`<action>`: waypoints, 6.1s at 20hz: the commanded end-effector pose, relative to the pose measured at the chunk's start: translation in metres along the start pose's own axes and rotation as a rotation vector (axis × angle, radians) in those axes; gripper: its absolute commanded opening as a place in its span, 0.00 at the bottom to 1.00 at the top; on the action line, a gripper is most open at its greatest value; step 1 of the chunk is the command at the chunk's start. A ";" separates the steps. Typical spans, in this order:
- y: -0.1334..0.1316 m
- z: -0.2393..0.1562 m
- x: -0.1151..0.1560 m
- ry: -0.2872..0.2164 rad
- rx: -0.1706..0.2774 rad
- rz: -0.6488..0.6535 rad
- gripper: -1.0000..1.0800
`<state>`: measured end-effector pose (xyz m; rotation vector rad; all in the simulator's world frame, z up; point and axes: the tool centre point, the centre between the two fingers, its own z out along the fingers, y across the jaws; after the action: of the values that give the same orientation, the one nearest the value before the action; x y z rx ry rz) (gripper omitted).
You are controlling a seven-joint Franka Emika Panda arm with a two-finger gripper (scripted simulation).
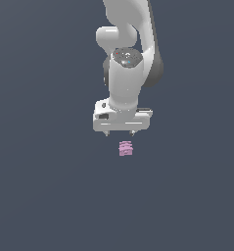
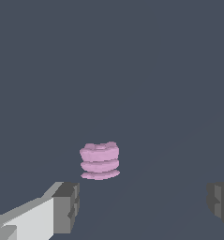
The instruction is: Pick up the object and move it to a goal position.
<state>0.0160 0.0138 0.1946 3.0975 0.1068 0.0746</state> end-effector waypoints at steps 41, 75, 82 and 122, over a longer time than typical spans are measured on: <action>-0.013 0.034 -0.007 -0.040 0.018 0.460 0.96; -0.035 0.091 -0.025 -0.069 0.006 1.365 0.96; -0.037 0.097 -0.028 -0.070 0.001 1.467 0.96; -0.040 0.143 -0.030 -0.069 0.001 1.502 0.00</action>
<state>-0.0099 0.0451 0.0457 2.3685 -2.0641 0.0000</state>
